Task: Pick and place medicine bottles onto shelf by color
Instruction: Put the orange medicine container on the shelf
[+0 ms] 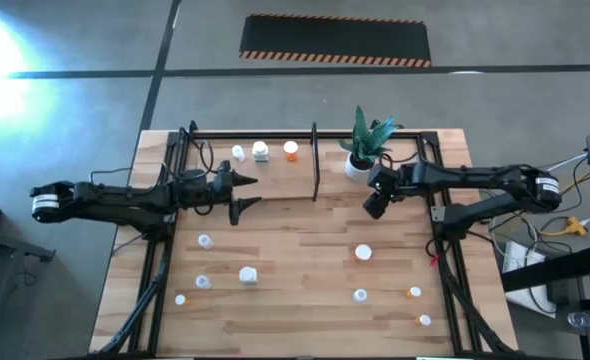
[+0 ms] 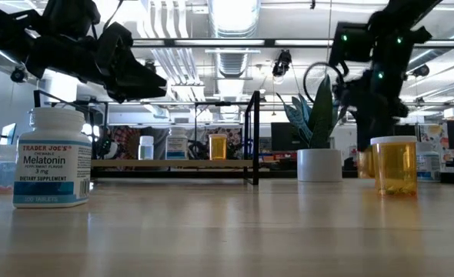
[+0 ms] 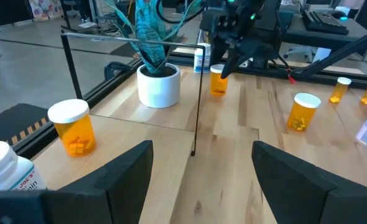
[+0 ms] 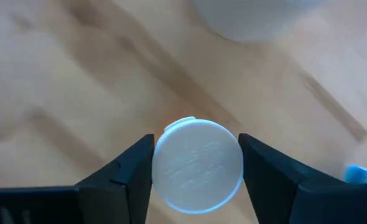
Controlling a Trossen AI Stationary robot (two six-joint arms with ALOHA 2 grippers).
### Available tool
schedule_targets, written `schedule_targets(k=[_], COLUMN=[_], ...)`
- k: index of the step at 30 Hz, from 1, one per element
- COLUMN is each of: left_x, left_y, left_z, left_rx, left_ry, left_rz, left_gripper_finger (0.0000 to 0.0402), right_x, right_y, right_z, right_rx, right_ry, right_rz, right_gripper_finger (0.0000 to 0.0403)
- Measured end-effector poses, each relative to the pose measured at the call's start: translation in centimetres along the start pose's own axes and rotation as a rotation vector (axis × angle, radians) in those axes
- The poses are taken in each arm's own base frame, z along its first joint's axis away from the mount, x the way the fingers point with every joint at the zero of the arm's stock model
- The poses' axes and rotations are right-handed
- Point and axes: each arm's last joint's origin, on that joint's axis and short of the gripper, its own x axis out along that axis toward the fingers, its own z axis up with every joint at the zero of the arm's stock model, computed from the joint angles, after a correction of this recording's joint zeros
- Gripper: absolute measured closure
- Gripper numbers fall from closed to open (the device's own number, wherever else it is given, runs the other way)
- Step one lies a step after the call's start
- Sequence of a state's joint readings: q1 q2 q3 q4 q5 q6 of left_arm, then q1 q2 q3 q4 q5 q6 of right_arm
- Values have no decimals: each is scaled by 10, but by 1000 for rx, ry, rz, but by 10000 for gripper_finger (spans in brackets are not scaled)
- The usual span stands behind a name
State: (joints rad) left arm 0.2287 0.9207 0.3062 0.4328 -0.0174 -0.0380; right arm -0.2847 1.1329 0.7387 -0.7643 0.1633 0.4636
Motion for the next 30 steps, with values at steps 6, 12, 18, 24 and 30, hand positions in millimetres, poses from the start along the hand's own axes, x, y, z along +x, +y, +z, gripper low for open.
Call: schedule_targets(k=[6,12,18,24,30], left_x=[0,-1,-5,-9,-11], left_y=[0,1,1,-7,-17], left_z=[-2,-7,-14,-23,-28], left_rx=[0,-31,-79,-94,-87], left_ry=[12,67,152,245,288], left_rz=[0,18,55,22,-32], left_gripper_finger=[143,143,143,143,143], right_x=[-21,-27,-11,19,41], right_y=[55,136,204,248,272], right_z=[22,44,74,104,127], right_rx=[-91,-295,-468,-595,-665], right_ry=[-73,-129,-173,-204,-191], right_rz=[135,238,282,274,246], right_gripper_finger=[210,207,205,204,203])
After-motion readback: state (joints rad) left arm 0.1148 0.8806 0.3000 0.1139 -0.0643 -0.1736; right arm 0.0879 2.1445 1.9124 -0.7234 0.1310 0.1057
